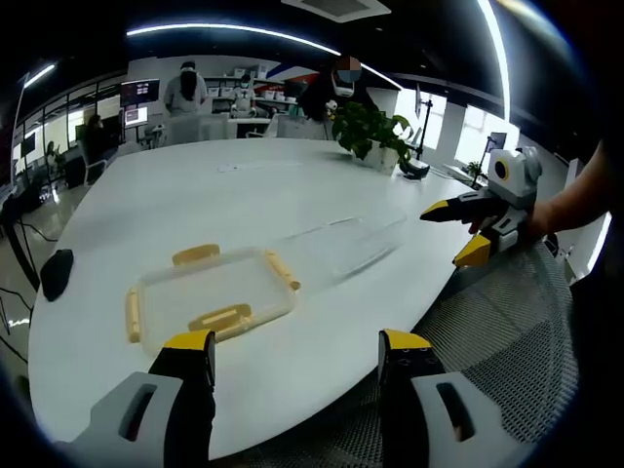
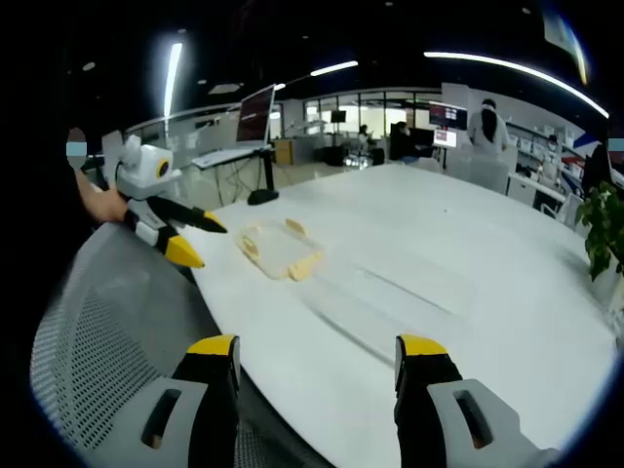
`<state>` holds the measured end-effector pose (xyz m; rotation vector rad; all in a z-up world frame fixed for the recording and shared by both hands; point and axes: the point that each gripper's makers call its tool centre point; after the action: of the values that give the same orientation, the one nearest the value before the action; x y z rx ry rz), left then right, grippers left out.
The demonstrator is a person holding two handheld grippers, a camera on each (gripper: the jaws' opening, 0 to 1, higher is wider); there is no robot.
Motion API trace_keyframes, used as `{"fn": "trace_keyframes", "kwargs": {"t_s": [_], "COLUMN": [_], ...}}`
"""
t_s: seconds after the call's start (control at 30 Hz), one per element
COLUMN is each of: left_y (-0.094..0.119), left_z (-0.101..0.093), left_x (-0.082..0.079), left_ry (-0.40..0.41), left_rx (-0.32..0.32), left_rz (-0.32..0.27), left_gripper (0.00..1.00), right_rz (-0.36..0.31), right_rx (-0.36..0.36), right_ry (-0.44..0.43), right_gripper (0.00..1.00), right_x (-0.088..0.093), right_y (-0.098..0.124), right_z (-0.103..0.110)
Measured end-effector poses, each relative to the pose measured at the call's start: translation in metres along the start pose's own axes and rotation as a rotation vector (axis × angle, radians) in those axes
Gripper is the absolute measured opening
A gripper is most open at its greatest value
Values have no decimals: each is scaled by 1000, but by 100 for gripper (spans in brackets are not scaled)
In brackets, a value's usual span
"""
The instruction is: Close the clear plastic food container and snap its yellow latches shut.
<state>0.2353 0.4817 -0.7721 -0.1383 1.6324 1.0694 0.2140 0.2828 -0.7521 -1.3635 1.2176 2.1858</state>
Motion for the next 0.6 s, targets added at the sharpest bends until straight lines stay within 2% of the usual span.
{"fn": "trace_keyframes", "kwargs": {"t_s": [0.4, 0.6], "left_y": [0, -1], "left_z": [-1, -3], "left_x": [-1, 0], "left_ry": [-5, 19], "left_rx": [4, 12], "left_rz": [-5, -8], "left_gripper": [66, 66], "right_rz": [-11, -10], "right_rx": [6, 3], "right_ry": [-1, -1], "right_gripper": [63, 63], "right_x": [-3, -1], "right_y": [1, 2], "right_z": [-1, -1]}}
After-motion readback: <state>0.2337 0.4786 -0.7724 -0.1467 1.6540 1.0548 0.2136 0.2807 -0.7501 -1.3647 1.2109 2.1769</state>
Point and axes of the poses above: the point that each gripper's makers call its tool centre point, and the gripper's own axes: y roughly backward along the fingers, z roughly to its left, x roughly out of its underside, and after that the axes turned 11 degrees about -y, right-handed
